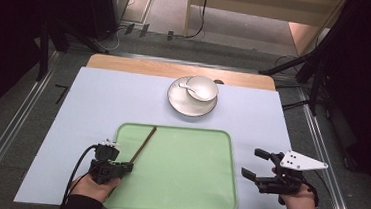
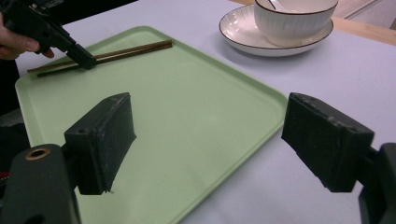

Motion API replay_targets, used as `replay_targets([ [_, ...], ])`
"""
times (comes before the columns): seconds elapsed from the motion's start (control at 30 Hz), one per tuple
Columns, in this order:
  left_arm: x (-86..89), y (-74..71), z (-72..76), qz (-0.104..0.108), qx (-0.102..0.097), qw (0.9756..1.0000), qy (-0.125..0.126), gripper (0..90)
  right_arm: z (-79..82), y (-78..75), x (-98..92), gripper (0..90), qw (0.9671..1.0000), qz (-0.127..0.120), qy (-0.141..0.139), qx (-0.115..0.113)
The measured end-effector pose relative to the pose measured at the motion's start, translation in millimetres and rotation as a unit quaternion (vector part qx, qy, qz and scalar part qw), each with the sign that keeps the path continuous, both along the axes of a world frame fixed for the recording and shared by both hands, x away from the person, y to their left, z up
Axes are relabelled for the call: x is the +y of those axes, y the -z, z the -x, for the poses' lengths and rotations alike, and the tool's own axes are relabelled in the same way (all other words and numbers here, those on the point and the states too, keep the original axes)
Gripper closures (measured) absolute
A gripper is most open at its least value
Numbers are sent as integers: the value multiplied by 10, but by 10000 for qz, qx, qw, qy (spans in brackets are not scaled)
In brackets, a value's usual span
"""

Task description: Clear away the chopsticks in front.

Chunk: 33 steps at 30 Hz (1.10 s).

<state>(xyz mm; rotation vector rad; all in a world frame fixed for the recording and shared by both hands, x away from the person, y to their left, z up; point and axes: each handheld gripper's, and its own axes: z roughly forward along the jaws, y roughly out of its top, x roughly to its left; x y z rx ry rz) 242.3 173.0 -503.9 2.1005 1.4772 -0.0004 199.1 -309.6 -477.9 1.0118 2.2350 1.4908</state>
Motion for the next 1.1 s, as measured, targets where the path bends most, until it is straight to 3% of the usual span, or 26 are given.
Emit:
replay_targets([
  [0.43,-11,-7,4,-72,-56,9999,103,831,2,-1,0,175,10000,-5,-3,4],
  [0.7,-13,-14,2,-16,-45,9998,204,767,0,3,6,175,10000,6,-30,31],
  [0.9,20,-50,-6,106,-80,9998,172,741,1,3,7,175,10000,11,-17,18],
  [1.1,26,-133,-20,291,-236,9988,324,701,2,0,5,175,10000,4,-8,3],
])
